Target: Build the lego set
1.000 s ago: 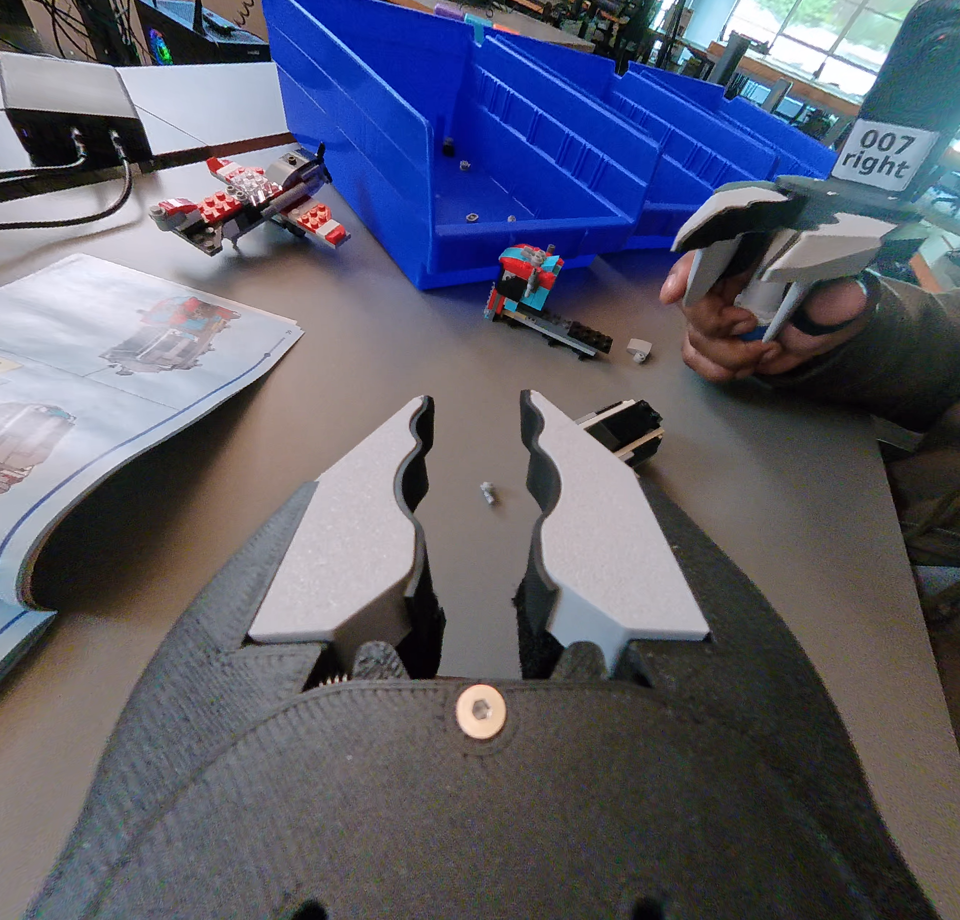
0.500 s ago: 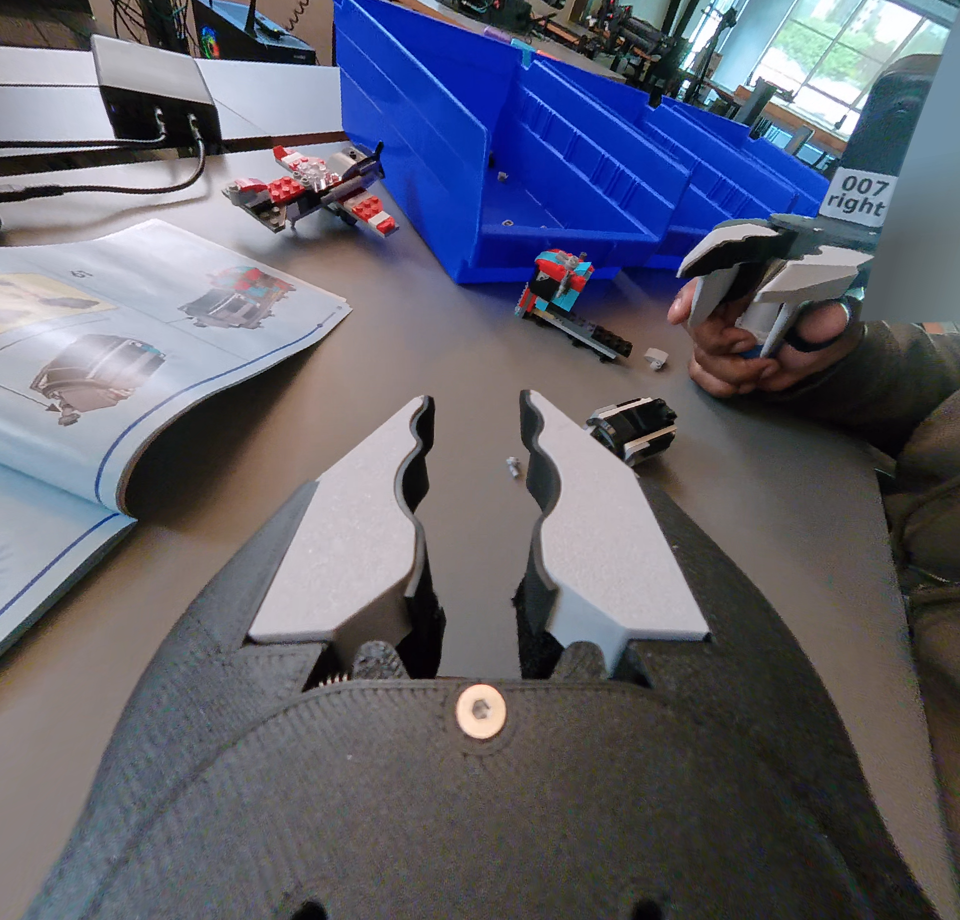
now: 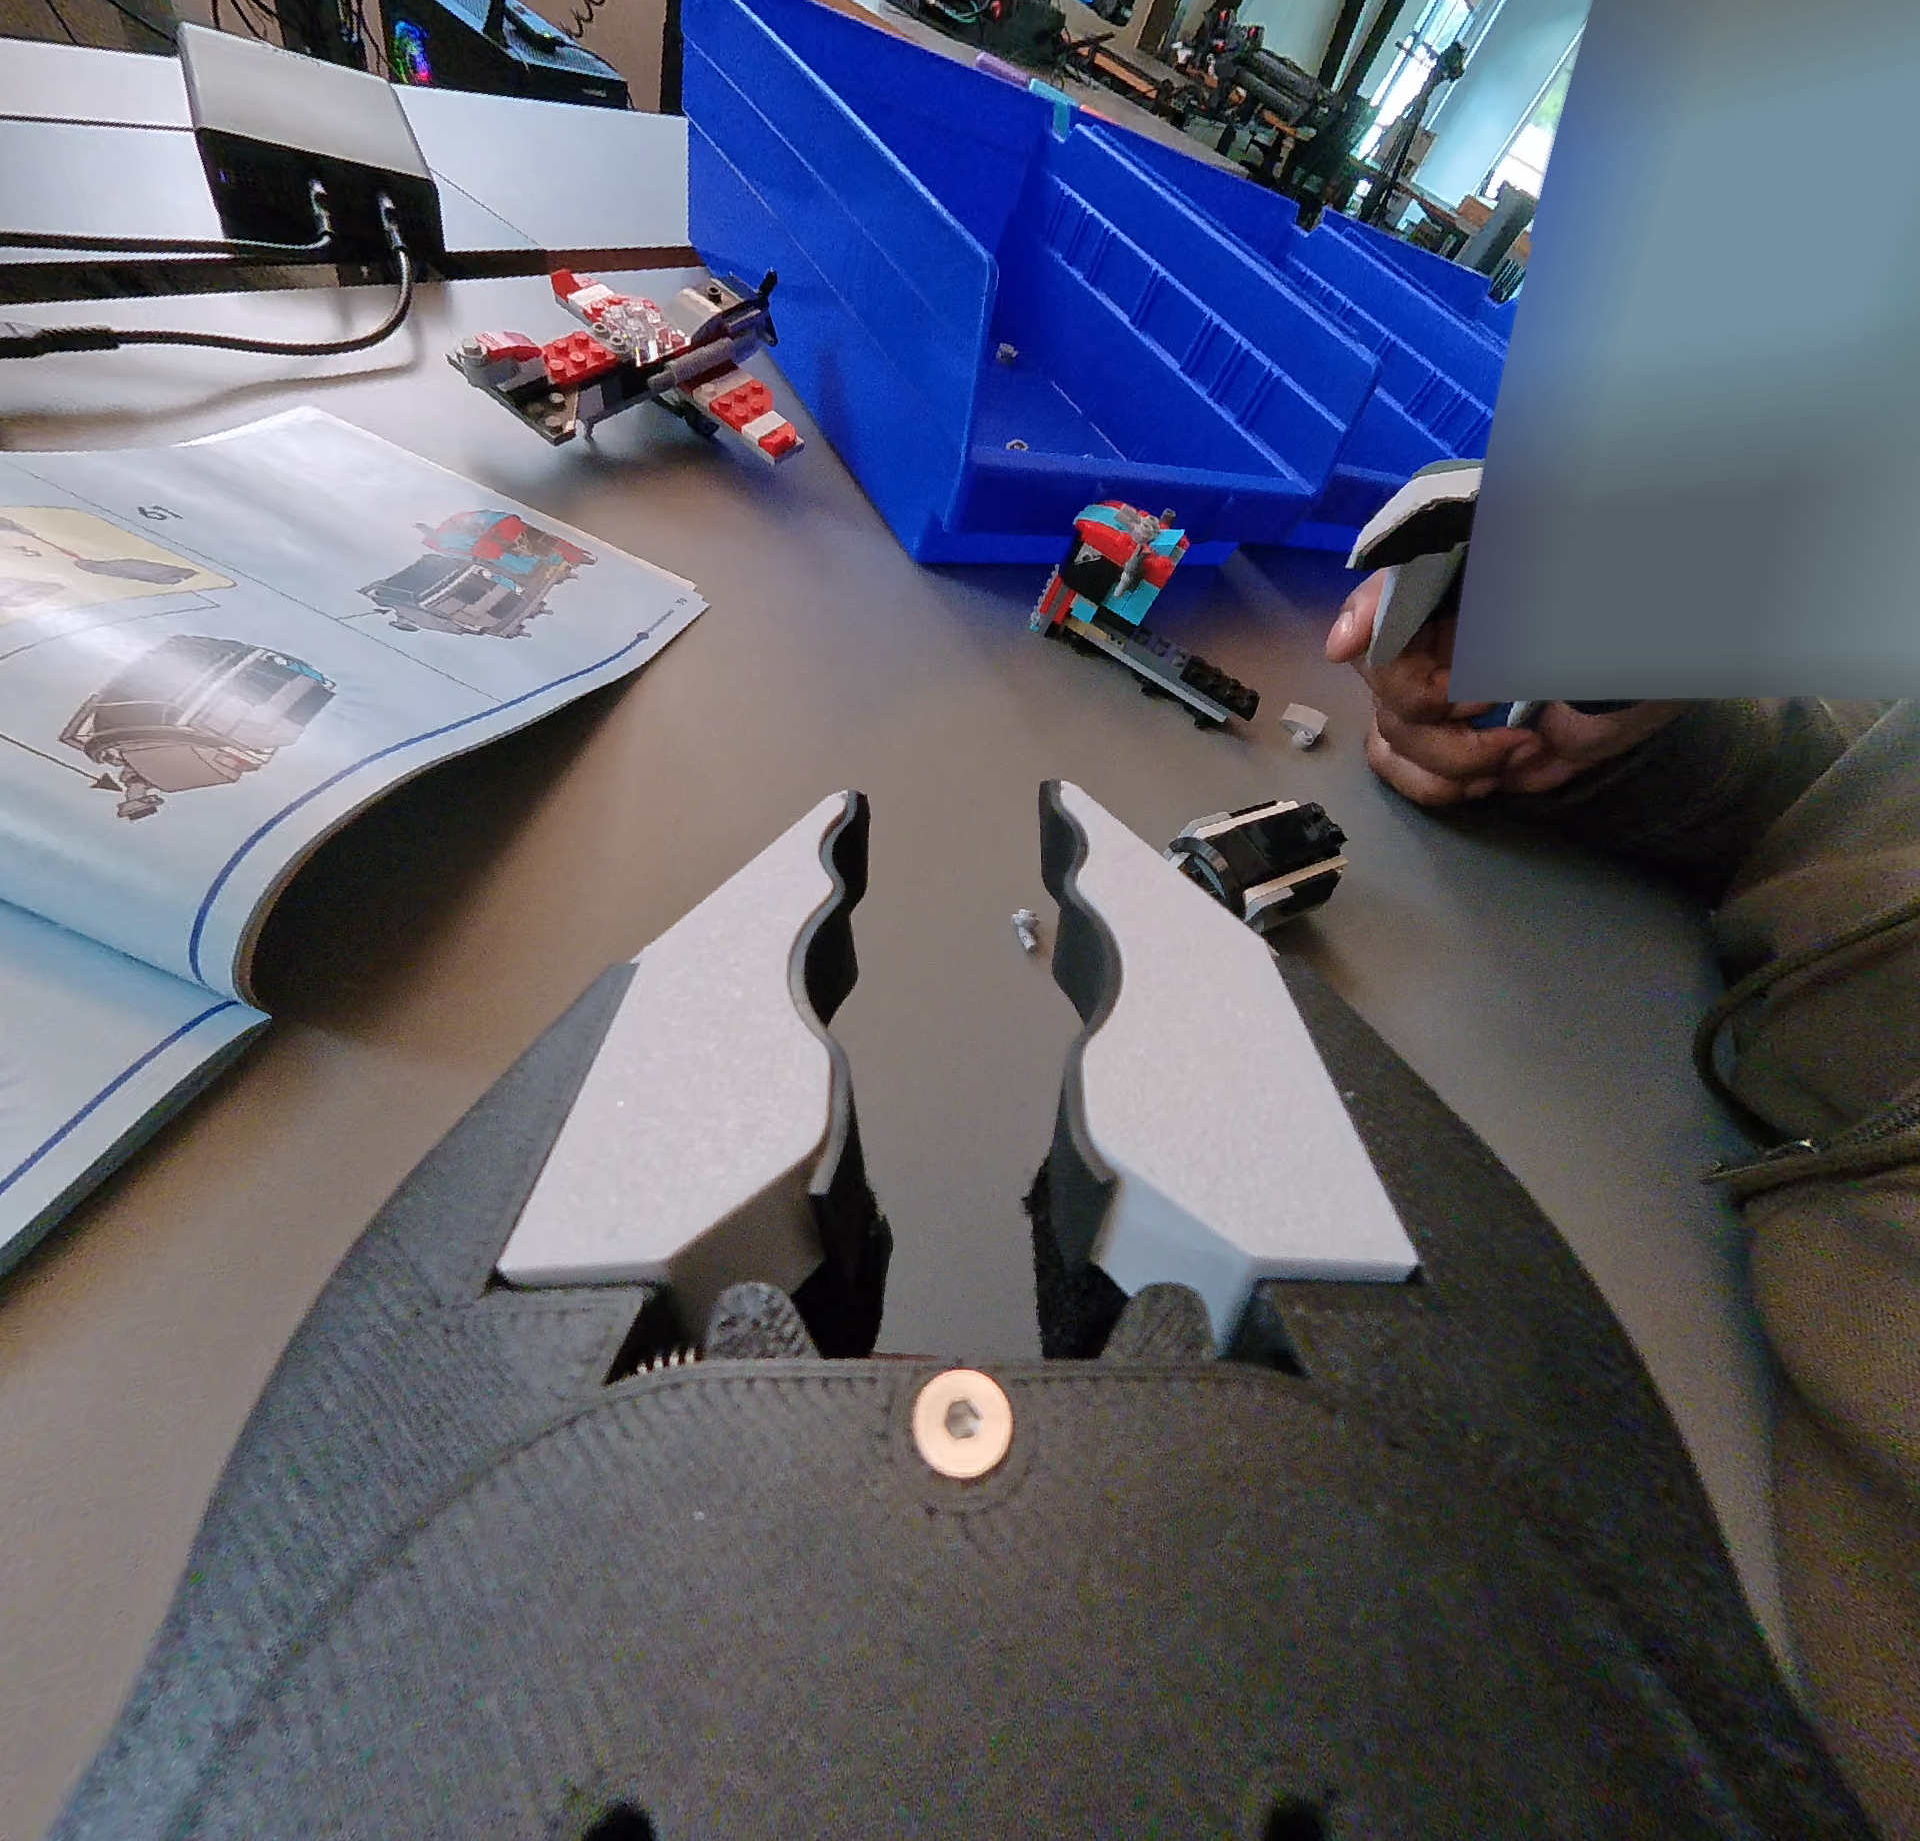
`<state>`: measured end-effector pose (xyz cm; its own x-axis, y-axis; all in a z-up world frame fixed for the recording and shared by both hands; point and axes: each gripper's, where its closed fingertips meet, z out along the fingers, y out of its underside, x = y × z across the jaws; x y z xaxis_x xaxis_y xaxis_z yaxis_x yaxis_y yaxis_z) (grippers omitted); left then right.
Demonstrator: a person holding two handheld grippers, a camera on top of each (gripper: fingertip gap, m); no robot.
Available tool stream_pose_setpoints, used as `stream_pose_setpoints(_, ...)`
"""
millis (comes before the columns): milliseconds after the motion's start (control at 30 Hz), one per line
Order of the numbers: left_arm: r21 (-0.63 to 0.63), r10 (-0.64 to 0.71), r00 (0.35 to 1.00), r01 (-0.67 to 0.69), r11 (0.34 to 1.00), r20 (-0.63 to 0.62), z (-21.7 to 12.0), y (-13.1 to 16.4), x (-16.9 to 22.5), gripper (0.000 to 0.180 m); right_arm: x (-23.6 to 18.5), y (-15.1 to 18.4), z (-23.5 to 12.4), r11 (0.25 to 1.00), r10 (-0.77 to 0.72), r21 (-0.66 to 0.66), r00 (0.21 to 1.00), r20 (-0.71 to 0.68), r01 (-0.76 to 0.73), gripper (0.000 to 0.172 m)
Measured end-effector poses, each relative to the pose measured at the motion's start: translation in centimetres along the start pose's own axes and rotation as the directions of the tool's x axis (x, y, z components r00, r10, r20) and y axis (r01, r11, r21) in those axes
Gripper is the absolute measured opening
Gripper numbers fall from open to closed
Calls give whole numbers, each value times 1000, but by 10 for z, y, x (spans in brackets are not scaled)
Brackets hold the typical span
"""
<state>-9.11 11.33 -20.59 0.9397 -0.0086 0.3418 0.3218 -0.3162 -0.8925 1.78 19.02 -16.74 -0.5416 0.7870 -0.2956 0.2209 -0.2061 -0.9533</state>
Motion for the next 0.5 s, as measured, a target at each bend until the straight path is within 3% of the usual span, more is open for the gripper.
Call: stream_pose_setpoints(500, -1, -1, 1000, 1, 1000, 1, 0, 1, 0, 34, 1, -1, -1, 1000, 11, 4, 1000, 0, -11, 37)
